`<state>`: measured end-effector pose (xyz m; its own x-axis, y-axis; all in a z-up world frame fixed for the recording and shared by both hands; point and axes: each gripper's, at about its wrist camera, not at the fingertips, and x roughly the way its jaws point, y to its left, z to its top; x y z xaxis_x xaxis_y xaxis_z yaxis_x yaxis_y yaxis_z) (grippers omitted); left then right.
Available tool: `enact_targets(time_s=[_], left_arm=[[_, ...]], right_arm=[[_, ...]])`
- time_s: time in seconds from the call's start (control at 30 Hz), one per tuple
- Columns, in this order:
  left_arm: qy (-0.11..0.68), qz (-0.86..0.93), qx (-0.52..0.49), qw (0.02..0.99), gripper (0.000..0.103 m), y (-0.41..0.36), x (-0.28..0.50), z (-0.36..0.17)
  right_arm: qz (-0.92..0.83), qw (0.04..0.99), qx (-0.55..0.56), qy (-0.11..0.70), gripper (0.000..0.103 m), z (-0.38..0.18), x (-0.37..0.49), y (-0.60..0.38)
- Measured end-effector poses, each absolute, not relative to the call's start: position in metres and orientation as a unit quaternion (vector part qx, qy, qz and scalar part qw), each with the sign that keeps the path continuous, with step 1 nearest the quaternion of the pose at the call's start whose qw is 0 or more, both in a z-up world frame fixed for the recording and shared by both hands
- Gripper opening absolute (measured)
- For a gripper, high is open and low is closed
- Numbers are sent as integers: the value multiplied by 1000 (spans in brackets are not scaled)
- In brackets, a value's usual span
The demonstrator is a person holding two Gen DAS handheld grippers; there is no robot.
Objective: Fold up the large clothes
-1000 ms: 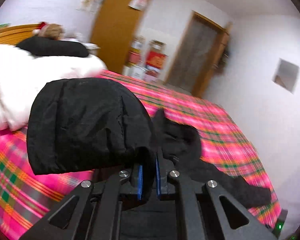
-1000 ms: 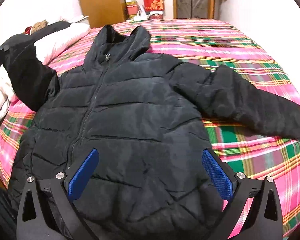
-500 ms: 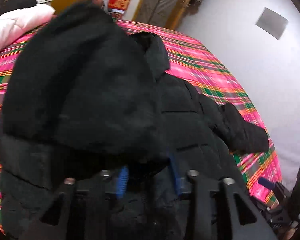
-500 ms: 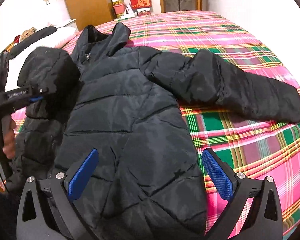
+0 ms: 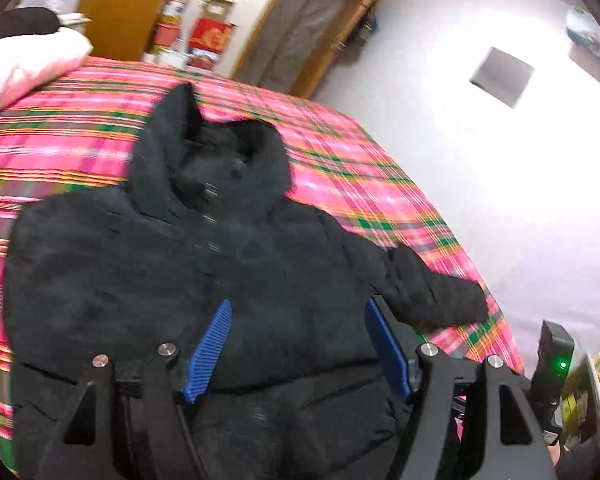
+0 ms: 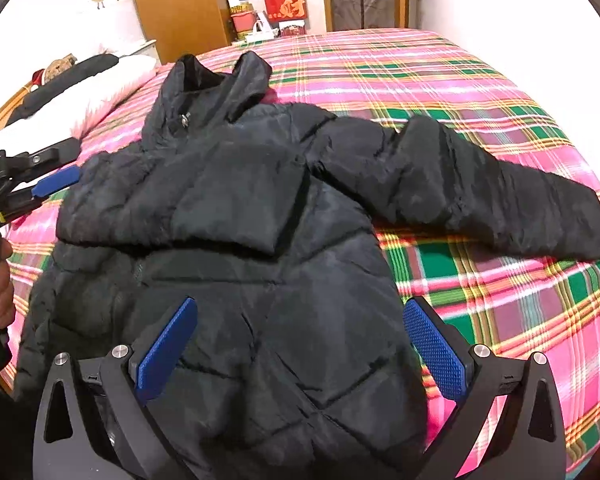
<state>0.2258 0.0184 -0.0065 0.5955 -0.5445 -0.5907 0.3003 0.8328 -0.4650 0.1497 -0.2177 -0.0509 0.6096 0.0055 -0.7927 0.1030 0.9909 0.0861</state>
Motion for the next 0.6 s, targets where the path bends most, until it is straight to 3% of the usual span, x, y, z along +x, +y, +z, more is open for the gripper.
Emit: enact_targets(time_s=[0.17, 0.2, 0.23, 0.3, 0.4, 0.6], left_arm=[[413, -110, -165, 889, 70, 76, 254, -27], [424, -84, -169, 886, 69, 87, 261, -34], [433, -57, -173, 883, 69, 100, 267, -41], [449, -25, -185, 874, 67, 117, 273, -55], [454, -11, -188, 871, 65, 122, 282, -68], [460, -18, -172, 871, 65, 113, 293, -72]], right_arm=[[-10, 884, 96, 457, 102, -64, 192, -213], [-5, 881, 104, 462, 97, -69, 200, -211], [-2, 872, 113, 477, 90, -79, 214, -210], [-3, 854, 114, 507, 51, -98, 238, -206], [-7, 852, 104, 513, 41, -111, 265, -207], [-14, 853, 103, 511, 39, -100, 293, -226]])
